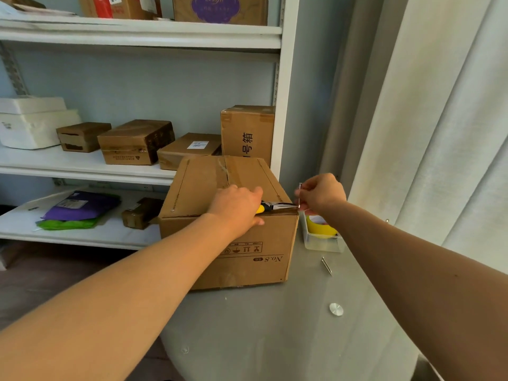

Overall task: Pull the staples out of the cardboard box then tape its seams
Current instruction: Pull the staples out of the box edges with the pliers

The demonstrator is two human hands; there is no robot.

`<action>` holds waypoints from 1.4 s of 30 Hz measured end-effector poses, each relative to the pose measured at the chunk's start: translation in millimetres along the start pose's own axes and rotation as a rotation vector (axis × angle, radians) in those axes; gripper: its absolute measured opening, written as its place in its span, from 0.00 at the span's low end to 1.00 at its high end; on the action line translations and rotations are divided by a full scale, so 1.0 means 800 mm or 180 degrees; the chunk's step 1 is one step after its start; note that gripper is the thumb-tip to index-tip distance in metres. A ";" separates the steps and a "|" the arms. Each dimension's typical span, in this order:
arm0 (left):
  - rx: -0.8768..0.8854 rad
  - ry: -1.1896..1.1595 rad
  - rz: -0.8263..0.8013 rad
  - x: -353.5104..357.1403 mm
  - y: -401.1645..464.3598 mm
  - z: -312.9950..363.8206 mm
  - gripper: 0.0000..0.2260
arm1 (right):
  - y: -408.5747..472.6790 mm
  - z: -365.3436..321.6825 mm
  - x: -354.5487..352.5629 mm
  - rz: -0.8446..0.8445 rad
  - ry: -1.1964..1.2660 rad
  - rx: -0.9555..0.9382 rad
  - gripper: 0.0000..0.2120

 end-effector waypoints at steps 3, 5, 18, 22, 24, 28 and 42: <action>-0.0121 0.0071 -0.0197 -0.001 0.014 0.010 0.25 | 0.004 0.010 -0.004 0.0035 -0.0030 0.0057 0.04; -0.0198 0.0072 -0.0268 -0.001 0.021 0.010 0.29 | 0.006 0.017 -0.006 0.0028 0.0029 0.0122 0.04; -0.0340 -0.0368 0.0043 -0.003 0.065 0.049 0.24 | 0.028 0.100 0.022 -0.0484 -0.0684 0.0622 0.15; -0.0287 -0.0538 0.0052 0.012 0.073 0.058 0.24 | 0.028 0.135 0.041 -0.0705 -0.1076 0.0784 0.12; -0.0314 -0.0587 0.0183 0.017 0.075 0.057 0.23 | 0.025 0.160 0.050 -0.0828 -0.1260 0.0891 0.13; -0.0348 -0.0550 0.0333 0.017 0.075 0.056 0.23 | 0.021 0.194 0.057 -0.0767 -0.1500 0.0873 0.11; -0.0457 -0.0582 0.0260 0.022 0.079 0.056 0.22 | 0.017 0.231 0.077 -0.0688 -0.1886 0.0891 0.12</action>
Point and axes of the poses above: each hand's wrist, its own y-axis towards the middle knuckle, its own x-axis out of the palm, z = x × y, the point moved 10 cm from there along y, towards the middle knuckle, and after that the axes turned 6 degrees about -z, right-handed, at the moved point
